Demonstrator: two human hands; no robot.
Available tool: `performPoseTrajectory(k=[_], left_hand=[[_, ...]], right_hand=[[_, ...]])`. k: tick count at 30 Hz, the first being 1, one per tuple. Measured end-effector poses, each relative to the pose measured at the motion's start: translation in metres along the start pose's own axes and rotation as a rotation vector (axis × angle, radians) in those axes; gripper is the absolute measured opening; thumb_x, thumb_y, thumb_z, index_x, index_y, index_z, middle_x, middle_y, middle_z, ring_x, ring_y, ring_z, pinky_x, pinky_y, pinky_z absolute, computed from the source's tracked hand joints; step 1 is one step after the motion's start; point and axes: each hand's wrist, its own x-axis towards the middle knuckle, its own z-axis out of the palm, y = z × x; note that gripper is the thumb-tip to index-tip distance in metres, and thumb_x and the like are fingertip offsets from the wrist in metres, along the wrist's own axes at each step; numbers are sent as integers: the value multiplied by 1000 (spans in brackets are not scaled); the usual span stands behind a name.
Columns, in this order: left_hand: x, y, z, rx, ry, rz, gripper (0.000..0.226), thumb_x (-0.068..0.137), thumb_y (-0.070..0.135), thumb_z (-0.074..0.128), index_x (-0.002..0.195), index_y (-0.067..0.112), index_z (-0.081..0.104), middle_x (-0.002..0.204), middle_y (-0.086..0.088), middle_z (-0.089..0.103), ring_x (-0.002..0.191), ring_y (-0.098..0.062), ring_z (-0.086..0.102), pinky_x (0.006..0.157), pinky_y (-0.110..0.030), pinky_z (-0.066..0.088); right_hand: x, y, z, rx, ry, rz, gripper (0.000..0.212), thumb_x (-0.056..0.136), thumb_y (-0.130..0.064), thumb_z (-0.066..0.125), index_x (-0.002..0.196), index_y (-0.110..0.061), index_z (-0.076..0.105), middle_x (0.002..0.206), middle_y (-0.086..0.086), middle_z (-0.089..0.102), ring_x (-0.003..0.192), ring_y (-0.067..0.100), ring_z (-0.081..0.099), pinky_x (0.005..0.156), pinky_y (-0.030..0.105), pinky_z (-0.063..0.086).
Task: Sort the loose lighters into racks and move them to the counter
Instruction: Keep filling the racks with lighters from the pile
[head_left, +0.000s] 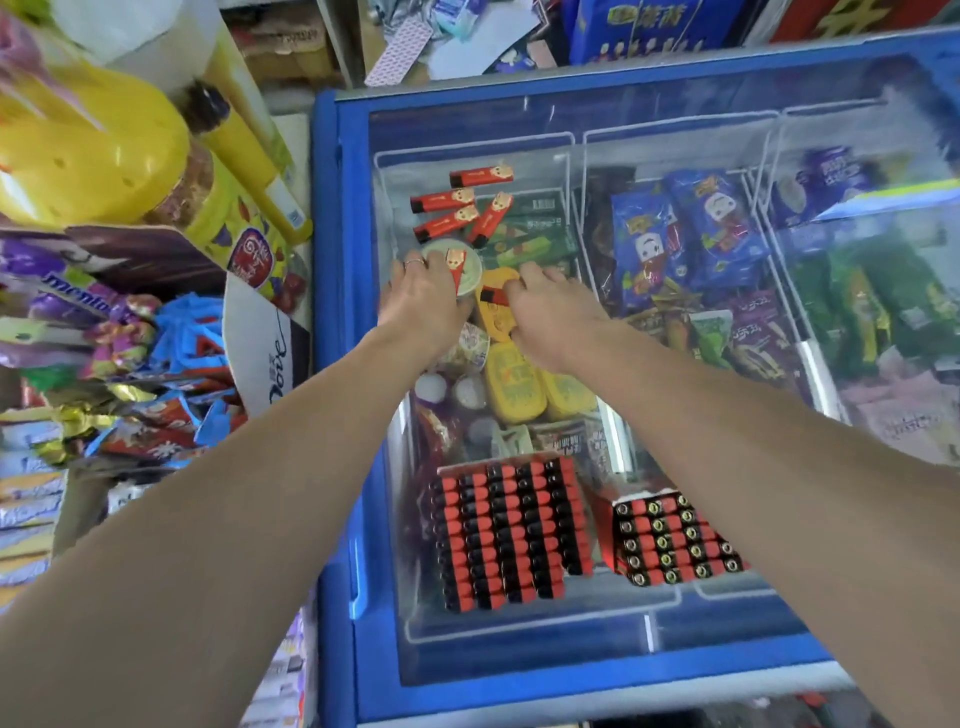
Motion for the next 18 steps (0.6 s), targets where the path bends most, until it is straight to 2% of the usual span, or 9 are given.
performPoseTrajectory(k=[2, 5, 7, 8, 10, 13, 15, 16, 18], left_hand=[[13, -1, -1, -12, 14, 27, 58, 98, 27, 68, 142, 4, 37, 140, -22, 49, 131, -39, 45, 102, -48, 43], [34, -6, -9, 20, 23, 73, 64, 89, 16, 73, 141, 8, 36, 131, -19, 55, 121, -38, 53, 89, -45, 46], [47, -9, -15, 116, 8, 107, 68, 84, 18, 77, 138, 9, 36, 127, -18, 56, 117, -37, 55, 83, -43, 45], [53, -11, -19, 166, 11, 129, 73, 82, 20, 79, 138, 9, 35, 129, -19, 55, 119, -37, 54, 85, -44, 45], [68, -13, -24, 272, 44, 184, 89, 80, 27, 82, 148, 11, 28, 140, -21, 47, 129, -39, 47, 99, -47, 43], [94, -17, -31, 347, 44, 264, 110, 83, 42, 77, 164, 18, 7, 159, -20, 26, 143, -42, 30, 118, -49, 26], [109, -20, -31, 312, -29, 284, 113, 82, 46, 76, 165, 18, 4, 165, -14, 19, 149, -39, 23, 123, -50, 18], [113, -22, -28, 273, -64, 283, 110, 83, 46, 75, 164, 17, 7, 166, -11, 18, 150, -37, 22, 123, -49, 17], [117, -25, -20, 180, -88, 265, 100, 84, 43, 72, 162, 17, 15, 164, -9, 19, 149, -36, 22, 122, -49, 19]], right_hand=[[12, 4, -3, 36, 7, -22, 33, 97, -9, 60, 129, -6, 53, 125, 16, 55, 119, 36, 55, 91, 45, 49], [31, 5, -21, 37, -209, -54, 14, 92, -3, 59, 105, -7, 58, 101, 12, 59, 85, 30, 61, 68, 37, 50], [45, 5, -35, 1, -283, -61, 13, 91, -6, 59, 104, -7, 61, 93, 11, 58, 77, 27, 59, 60, 34, 44], [52, 6, -42, 14, -252, -62, 19, 90, -5, 58, 109, -7, 62, 96, 12, 60, 80, 28, 59, 61, 35, 44], [68, 11, -55, 63, -118, -60, 33, 91, -3, 56, 124, -7, 59, 116, 17, 62, 93, 32, 62, 72, 39, 47], [98, 26, -63, 74, 52, -60, 67, 90, -18, 66, 150, -11, 36, 150, 19, 38, 123, 41, 56, 88, 45, 48], [118, 36, -64, 58, 18, -60, 98, 85, -36, 74, 162, -22, 16, 166, 16, 13, 142, 40, 40, 104, 48, 45], [127, 40, -62, 35, -28, -66, 106, 84, -42, 74, 164, -25, 7, 170, 13, 4, 149, 39, 29, 113, 49, 41], [141, 41, -59, -33, -114, -88, 109, 82, -42, 71, 164, -26, 2, 171, 9, 6, 152, 39, 22, 119, 50, 35]])
